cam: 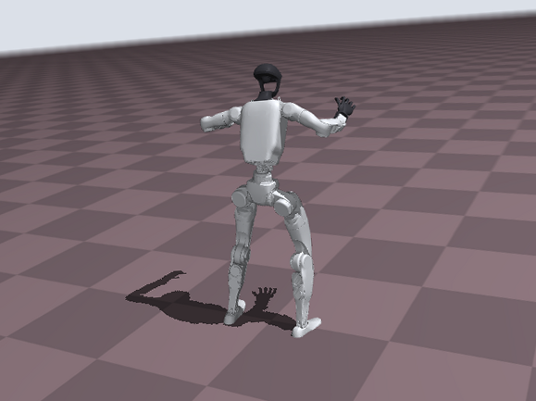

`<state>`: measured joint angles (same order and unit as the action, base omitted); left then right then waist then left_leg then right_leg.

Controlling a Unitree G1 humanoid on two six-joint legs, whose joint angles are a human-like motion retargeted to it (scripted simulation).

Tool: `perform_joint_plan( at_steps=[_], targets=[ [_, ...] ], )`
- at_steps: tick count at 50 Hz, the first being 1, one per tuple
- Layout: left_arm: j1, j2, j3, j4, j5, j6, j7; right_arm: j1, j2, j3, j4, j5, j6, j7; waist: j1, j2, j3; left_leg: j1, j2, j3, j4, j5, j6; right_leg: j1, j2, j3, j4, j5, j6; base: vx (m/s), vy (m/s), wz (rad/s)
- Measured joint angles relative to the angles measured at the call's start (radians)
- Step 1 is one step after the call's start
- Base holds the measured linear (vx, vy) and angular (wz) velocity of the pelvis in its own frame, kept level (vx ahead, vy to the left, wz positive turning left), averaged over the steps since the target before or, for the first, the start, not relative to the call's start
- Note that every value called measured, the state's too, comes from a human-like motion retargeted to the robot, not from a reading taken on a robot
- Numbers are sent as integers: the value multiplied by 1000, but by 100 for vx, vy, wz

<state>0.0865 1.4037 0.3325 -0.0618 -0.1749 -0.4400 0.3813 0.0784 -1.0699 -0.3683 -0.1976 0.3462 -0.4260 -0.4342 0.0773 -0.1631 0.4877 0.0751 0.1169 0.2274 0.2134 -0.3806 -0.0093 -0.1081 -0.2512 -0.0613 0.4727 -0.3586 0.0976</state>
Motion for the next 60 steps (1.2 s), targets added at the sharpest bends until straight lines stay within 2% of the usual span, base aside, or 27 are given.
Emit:
perform_joint_plan(
  at_steps=[5, 10, 17, 21, 24, 27, 30, 34, 39, 47, 50, 53, 57, 60],
  targets=[
    [-147, -156, -257, 4, 57, 36, 18, -30, 167, 156, -14, 75, -20, -2, 11, -9, 32, -178, 33, -29, 296, -199, 38, -183, -6, 32, 286, -135, -45, -2, -8, 1],
    [-257, -311, -454, 44, 87, 81, 14, -102, 297, 315, -8, 140, -25, 20, 16, -13, 32, -417, 81, -63, 654, -384, 59, -419, -1, 68, 596, -253, -89, 0, -2, -1],
    [-366, -554, -630, 130, 66, 106, 31, -249, 448, 499, 27, 143, -31, -13, 9, 8, 32, -667, 111, -94, 959, -492, 87, -674, 2, 115, 869, -332, -135, 0, 0, 3],
    [-425, -716, -722, 308, 34, 103, 24, -343, 532, 586, 106, 137, -48, -58, 4, 49, 32, -743, 102, -103, 1018, -492, 98, -752, -9, 130, 934, -341, -153, 7, -5, 20],
    [-421, -828, -755, 497, -66, 20, 24, -406, 593, 631, 184, 131, -144, -151, 0, 119, 32, -839, 153, -125, 1202, -451, 89, -771, -14, 104, 998, -364, -165, 20, -3, 7],
    [-412, -930, -757, 727, -137, 26, -39, -498, 666, 670, 275, 116, -145, -171, 3, 151, 32, -864, 160, -132, 1232, -411, 91, -772, -8, 103, 992, -375, -176, 14, -10, -6],
    [-373, -999, -730, 919, -205, 55, -120, -588, 724, 699, 319, 87, -132, -178, 4, 170, 32, -927, 174, -143, 1310, -305, 96, -769, -2, 106, 982, -385, -192, 15, -11, -7],
    [-289, -1040, -710, 1071, -247, 107, -223, -692, 754, 736, 296, 50, -107, -172, 5, 181, 32, -1063, 198, -138, 1431, -150, 107, -766, 0, 108, 965, -391, -209, 16, -9, 0],
    [-179, -1044, -726, 1124, -228, 154, -374, -796, 733, 760, 246, 11, -76, -123, 21, 170, 32, -1154, 193, -80, 1320, -175, 120, -751, -1, 104, 907, -363, -183, 19, -4, -2],
    [-135, -986, -777, 1080, -116, 187, -514, -821, 664, 718, 238, -43, -19, -80, 96, 107, 32, -1136, 156, 44, 732, -128, 88, -697, 21, 93, 741, -271, -122, 28, 6, -23],
    [-174, -975, -798, 1094, -106, 163, -484, -772, 653, 700, 252, -41, -28, -89, 131, 68, 32, -1107, 128, 16, 612, -55, 68, -677, 35, 102, 707, -236, -111, 41, 16, -56],
    [-250, -978, -822, 1133, -151, 129, -414, -694, 649, 679, 265, -25, -39, -109, 155, 31, 32, -1099, 135, 0, 656, -40, 87, -698, 52, 135, 770, -139, -96, 46, 21, -48],
    [-406, -980, -859, 1178, -212, 104, -307, -569, 646, 638, 270, 7, -27, -119, 166, 1, 32, -1102, 154, -9, 763, -104, 116, -799, 99, 194, 963, 75, -72, 46, 21, -24],
    [-559, -977, -884, 1192, -216, 101, -225, -475, 648, 601, 263, 34, -24, -125, 155, 0, 32, -1106, 161, -26, 833, -165, 120, -899, 116, 193, 1089, 113, -84, 42, 17, 2]
  ],
)
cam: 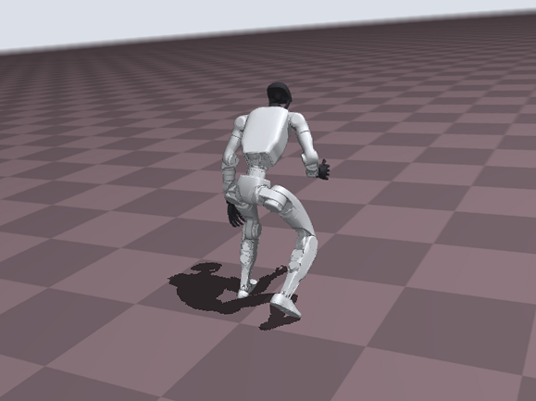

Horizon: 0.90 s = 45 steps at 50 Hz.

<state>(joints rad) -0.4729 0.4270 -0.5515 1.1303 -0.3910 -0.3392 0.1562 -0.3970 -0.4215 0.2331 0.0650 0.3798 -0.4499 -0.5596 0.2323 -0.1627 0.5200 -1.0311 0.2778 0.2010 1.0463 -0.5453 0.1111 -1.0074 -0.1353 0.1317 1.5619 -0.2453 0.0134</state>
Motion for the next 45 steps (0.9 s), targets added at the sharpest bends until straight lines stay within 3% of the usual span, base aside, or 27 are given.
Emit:
perform_joint_plan(
  at_steps=[5, 9, 15, 18, 22, 27, 33, 40, 45],
  targets=[
    [-298, -11, -17, -16, -17, -19, 131, 127, 1, -71, -18, 23, -11, -25, -48, 32, 0, 4, -5, -28, 67, -69, -11, -155, 13, -35, -23, -76, -15, 37, 9, 30],
    [-538, -17, -36, -48, -27, -47, 200, 178, 4, -120, -29, -2, 1, -51, -89, 62, 0, 16, -9, -39, 85, -97, -25, -244, 4, -62, -235, -52, -8, 32, 0, 31],
    [-796, 0, -109, -168, 35, -63, 270, 179, 12, -149, -31, -52, 40, -84, -139, 100, 0, 70, -23, -32, 67, -114, -44, -259, -80, -136, -661, -35, -44, 35, -13, 33],
    [-825, 12, -115, -296, 46, -80, 283, 142, 9, -139, -17, -71, 67, -76, -160, 129, 0, 105, -31, -48, 69, -129, -39, -232, -91, -135, -702, 18, -45, 41, -24, 43],
    [-747, 32, -70, -510, 56, -96, 284, 47, -5, -88, 12, -88, 93, -57, -187, 172, 0, 120, -24, -103, 141, -113, -45, -206, -96, -146, -620, 38, -53, 45, -29, 28],
    [-516, 35, 35, -781, 69, -114, 277, -135, -48, 11, 25, -134, 102, -50, -211, 213, 0, 49, -20, -156, 323, -35, -74, -181, -90, -154, -526, -37, -58, 42, -25, 9],
    [-214, 8, 141, -1006, 51, -118, 255, -373, -111, 109, 11, -185, 110, -71, -209, 228, 0, -75, -16, -73, 371, -43, -47, -151, -92, -148, -477, -112, -68, 35, -13, 2],
    [33, 20, 225, -1139, 9, -139, 266, -560, -148, 161, 6, -217, 100, -155, -134, 187, 0, -183, -21, 28, 90, 48, -50, -107, -72, -139, -470, -153, -55, 32, -4, -29],
    [132, 58, 283, -1175, -1, -141, 272, -588, -141, 154, 2, -228, 102, -191, -57, 120, 0, -127, -12, 77, -262, 90, -73, -63, -36, -125, -469, -161, -27, 38, 8, -72]
  ],
)
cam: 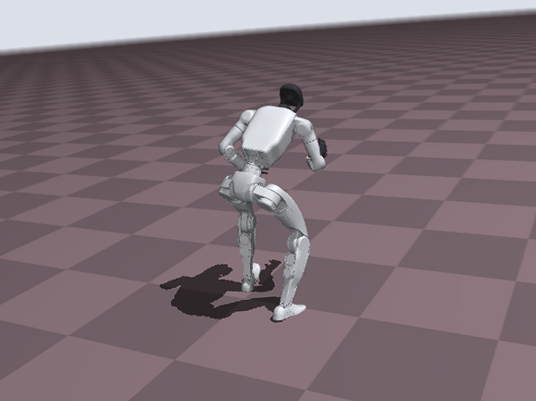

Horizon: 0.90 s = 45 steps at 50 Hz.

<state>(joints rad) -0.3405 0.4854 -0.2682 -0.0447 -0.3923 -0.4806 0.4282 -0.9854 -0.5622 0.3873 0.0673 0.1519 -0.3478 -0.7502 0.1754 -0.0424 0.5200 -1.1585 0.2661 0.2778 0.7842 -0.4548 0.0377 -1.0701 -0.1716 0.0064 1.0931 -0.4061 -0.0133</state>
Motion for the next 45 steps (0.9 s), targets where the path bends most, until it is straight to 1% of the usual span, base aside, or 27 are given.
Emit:
perform_joint_plan(
  at_steps=[2, 5, 7, 8, 11, 13, 15, 19, 25, 27, 30, 33, 35, 37, 40, 42, 45],
  targets=[
    [16, 19, 16, 3, 7, -4, 19, 20, 13, -12, -8, 6, -10, -14, 26, -31, 0, 44, 6, 7, -88, 42, -10, 26, 13, 6, 5, -9, 2, 43, 16, -80],
    [3, 43, 19, 24, 19, -16, 54, 75, 36, -37, -29, 24, -38, -35, 45, -74, 0, 82, 17, 11, -84, 89, -3, 55, 15, 14, 37, -15, -4, 44, 21, -47],
    [-35, 50, -2, 47, 8, -33, 84, 130, 52, -60, -45, 44, -58, -49, 50, -101, 0, 92, 25, 14, -33, 96, 11, 47, 10, 26, 103, 24, -5, 43, 24, -20],
    [-61, 52, -17, 60, 2, -41, 101, 160, 59, -73, -55, 58, -68, -55, 52, -113, 0, 95, 27, 13, -6, 94, 15, 32, 8, 34, 149, 60, -3, 43, 24, -12],
    [-162, 52, -73, 100, -21, -63, 155, 258, 85, -116, -86, 108, -92, -66, 54, -144, 0, 102, 29, 3, 70, 55, 14, -33, 2, 48, 299, 188, 9, 43, 23, -5],
    [-242, 53, -112, 125, -32, -70, 184, 319, 105, -146, -107, 142, -105, -66, 51, -160, 0, 105, 30, -5, 118, 15, 12, -81, -3, 46, 373, 238, 5, 40, 19, 0],
    [-337, 60, -159, 154, -14, -30, 183, 355, 137, -147, -119, 164, -110, -68, 40, -176, 0, 103, 36, -16, 145, -14, 16, -130, 2, 33, 389, 247, -15, 36, 14, 0],
    [-518, 58, -229, 188, -1, -24, 182, 426, 178, -185, -143, 181, -122, -54, 6, -183, 0, 101, 26, -40, 189, -61, 22, -200, 14, 19, 271, 226, -22, 33, 8, 24],
    [-744, 31, -315, 209, 18, -37, 161, 482, 215, -216, -171, 170, -110, -31, -64, -153, 0, 98, 0, -75, 226, -105, 11, -249, 16, 23, -106, 276, -6, 33, 0, 46],
    [-803, 19, -341, 215, 55, -7, 151, 482, 210, -208, -176, 156, -96, -28, -84, -134, 0, 93, -9, -83, 235, -115, 7, -254, 1, 22, -247, 287, -11, 35, -9, 54],
    [-854, -9, -358, 212, 79, 6, 143, 483, 205, -214, -176, 136, -74, -20, -109, -105, 0, 96, -24, -94, 266, -141, 7, -245, -29, 16, -392, 312, -15, 38, -14, 59],
    [-865, -29, -362, 209, 95, 20, 125, 473, 193, -216, -172, 121, -52, -5, -123, -66, 0, 102, -25, -110, 307, -172, 16, -248, -53, 7, -365, 355, -25, 42, -21, 47],
    [-837, -55, -341, 204, 76, -25, 137, 487, 170, -248, -178, 121, -50, 23, -126, -22, 0, 110, -20, -136, 367, -197, 15, -254, -74, -8, -266, 332, -24, 46, -26, 40],
    [-801, -55, -339, 211, 85, -18, 120, 477, 162, -242, -182, 127, -49, 44, -136, 8, 0, 109, -10, -168, 423, -197, 7, -257, -80, -19, -184, 292, -26, 48, -31, 35],
    [-720, -33, -328, 213, 91, 3, 85, 445, 156, -214, -185, 138, -53, 74, -159, 38, 0, 91, 7, -221, 531, -152, -13, -254, -81, -30, -74, 214, -29, 48, -32, 23],
    [-650, -15, -313, 202, 88, 23, 62, 422, 138, -191, -190, 144, -51, 93, -169, 53, 0, 63, 18, -247, 618, -94, -29, -249, -80, -32, -11, 165, -37, 46, -28, 15],
    [-535, 5, -283, 176, 66, 44, 12, 388, 102, -159, -198, 145, -44, 127, -184, 70, 0, 11, 23, -265, 739, -39, -31, -238, -88, -27, 73, 90, -56, 44, -22, 19]
  ],
)
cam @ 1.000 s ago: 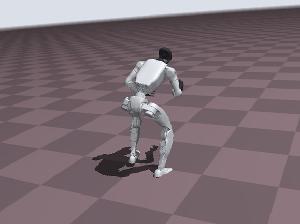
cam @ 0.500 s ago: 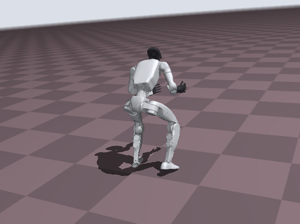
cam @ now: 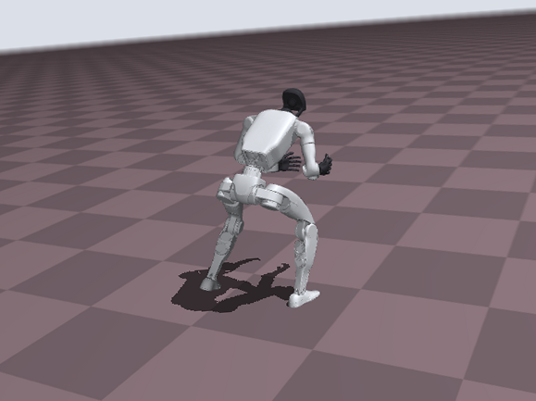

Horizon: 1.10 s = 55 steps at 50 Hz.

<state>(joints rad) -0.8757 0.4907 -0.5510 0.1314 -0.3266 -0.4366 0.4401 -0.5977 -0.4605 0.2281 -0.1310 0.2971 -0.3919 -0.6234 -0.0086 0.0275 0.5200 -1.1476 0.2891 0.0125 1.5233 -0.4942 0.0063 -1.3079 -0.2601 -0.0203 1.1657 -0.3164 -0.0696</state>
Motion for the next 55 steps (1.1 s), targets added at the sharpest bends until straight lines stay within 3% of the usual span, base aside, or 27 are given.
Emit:
perform_joint_plan(
  at_steps=[7, 13, 17, 20, 23, 28, 34, 39, 45, 47, 50, 55],
  targets=[
    [198, 45, 85, -67, -16, 25, -75, -101, -80, 55, 10, -12, 10, 29, 21, -7, 0, -128, 25, 90, -43, -22, 43, 36, -14, 4, 94, -122, -3, 37, -14, 4],
    [277, 63, 151, -104, -2, 25, -72, -190, -116, 91, 77, -60, 30, -4, 80, -44, 0, -189, 30, 205, -429, 63, 27, 92, -14, -20, 71, -156, 20, 35, -3, -14],
    [304, 64, 185, -99, -10, 25, -61, -218, -96, 110, 117, -81, 48, -17, 134, -95, 0, -119, 6, 261, -776, 150, -4, 150, 10, -21, 21, -153, 37, 41, 11, -64],
    [306, 58, 194, -77, -22, 13, -42, -200, -58, 108, 119, -79, 46, -19, 170, -137, 0, -57, -14, 246, -891, 233, -7, 194, 27, -9, 9, -140, 38, 47, 21, -77],
    [277, 45, 176, -42, -43, -12, -15, -153, -11, 90, 108, -66, 37, -24, 182, -179, 0, -30, -10, 251, -822, 224, 24, 194, 12, 11, 85, -59, 47, 49, 27, -39],
    [164, 3, 98, 6, -64, -65, 84, -56, 52, 37, 84, -25, 23, -53, 197, -213, 0, 2, -4, 245, -684, 123, 33, 87, -42, 10, 309, 198, 57, 48, 27, -22],
    [-37, -37, 2, 27, -36, -81, 144, 8, 89, -12, 59, -2, 2, -69, 181, -194, 0, 42, -6, 229, -617, 27, 23, -4, -52, -58, 237, 148, 25, 39, 17, 1],
    [-196, -39, -50, 33, -27, -86, 131, 8, 84, -28, 44, -27, 22, -63, 138, -162, 0, 76, -28, 227, -624, -8, 8, -26, -14, -84, -114, 184, 49, 36, 7, 26],
    [-294, -32, -79, 38, -21, -99, 134, -18, 49, -29, 45, -81, 64, -74, 60, -117, 0, 127, -83, 238, -638, -33, -9, 36, -2, -60, -634, 285, 101, 40, -5, 57],
    [-289, -27, -77, 35, -25, -110, 130, -28, 39, -29, 51, -99, 75, -76, 33, -99, 0, 146, -98, 237, -627, -50, -2, 64, -4, -39, -705, 346, 120, 45, -16, 63],
    [-252, -13, -63, 28, -25, -112, 111, -45, 25, -28, 57, -117, 83, -70, 15, -64, 0, 169, -90, 226, -589, -87, 16, 68, -7, -34, -648, 389, 115, 48, -23, 24],
    [-91, 45, -14, 5, -2, -79, 68, -73, 30, -5, 53, -88, 51, -48, 5, -19, 0, 120, -15, 157, -342, -52, 33, 34, 11, -44, -403, 273, 71, 51, -29, -8]
  ],
)
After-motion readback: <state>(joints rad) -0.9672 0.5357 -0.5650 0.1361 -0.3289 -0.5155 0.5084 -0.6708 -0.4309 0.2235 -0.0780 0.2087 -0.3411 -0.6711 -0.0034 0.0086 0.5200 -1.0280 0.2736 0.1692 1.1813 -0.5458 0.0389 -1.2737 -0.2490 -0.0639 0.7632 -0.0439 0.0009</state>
